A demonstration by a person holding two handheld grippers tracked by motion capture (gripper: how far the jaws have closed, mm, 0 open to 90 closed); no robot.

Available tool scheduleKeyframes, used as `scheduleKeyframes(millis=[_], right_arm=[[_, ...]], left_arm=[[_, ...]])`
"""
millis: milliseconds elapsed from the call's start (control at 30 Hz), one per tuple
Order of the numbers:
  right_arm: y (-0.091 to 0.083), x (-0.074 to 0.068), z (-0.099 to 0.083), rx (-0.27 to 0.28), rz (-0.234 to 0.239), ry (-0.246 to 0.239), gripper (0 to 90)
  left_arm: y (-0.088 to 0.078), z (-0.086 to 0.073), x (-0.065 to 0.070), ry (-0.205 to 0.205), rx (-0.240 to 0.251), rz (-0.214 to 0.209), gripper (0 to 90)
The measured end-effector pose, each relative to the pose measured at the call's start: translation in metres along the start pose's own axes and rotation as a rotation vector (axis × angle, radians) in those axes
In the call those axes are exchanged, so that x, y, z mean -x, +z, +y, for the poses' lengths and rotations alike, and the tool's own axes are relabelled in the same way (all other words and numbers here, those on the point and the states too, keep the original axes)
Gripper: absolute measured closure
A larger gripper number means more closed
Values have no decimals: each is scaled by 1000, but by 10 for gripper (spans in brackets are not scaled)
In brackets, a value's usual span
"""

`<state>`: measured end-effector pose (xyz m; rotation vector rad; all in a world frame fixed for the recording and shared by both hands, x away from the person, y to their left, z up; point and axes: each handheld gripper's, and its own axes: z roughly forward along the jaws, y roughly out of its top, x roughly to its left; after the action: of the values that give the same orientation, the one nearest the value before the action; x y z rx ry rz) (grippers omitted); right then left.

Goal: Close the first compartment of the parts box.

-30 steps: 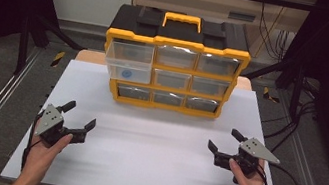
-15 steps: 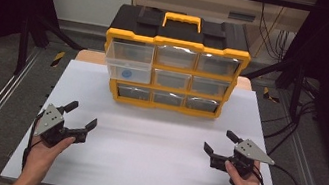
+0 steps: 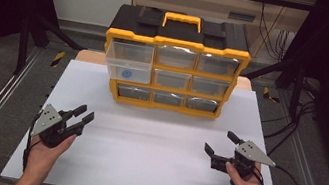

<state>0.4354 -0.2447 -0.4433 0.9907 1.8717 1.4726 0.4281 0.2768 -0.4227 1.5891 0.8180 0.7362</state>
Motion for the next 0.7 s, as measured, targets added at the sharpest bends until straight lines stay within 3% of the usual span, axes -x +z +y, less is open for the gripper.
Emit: scheduleKeyframes(millis=[133,267,500,700], right_arm=[[1,2,0,12,-13,-25,77],[0,1,0,10,-16,-24,76],[-1,1,0,10,-23,-27,75],[-1,1,0,8,-25,-24,75]], left_arm=[[-3,3,0,-30,-20,-18,762],[-5,5,1,-33,-9,-23,828],[-6,8,4,-31,4,-40,898],[-4,9,8,-33,2,-40,900]])
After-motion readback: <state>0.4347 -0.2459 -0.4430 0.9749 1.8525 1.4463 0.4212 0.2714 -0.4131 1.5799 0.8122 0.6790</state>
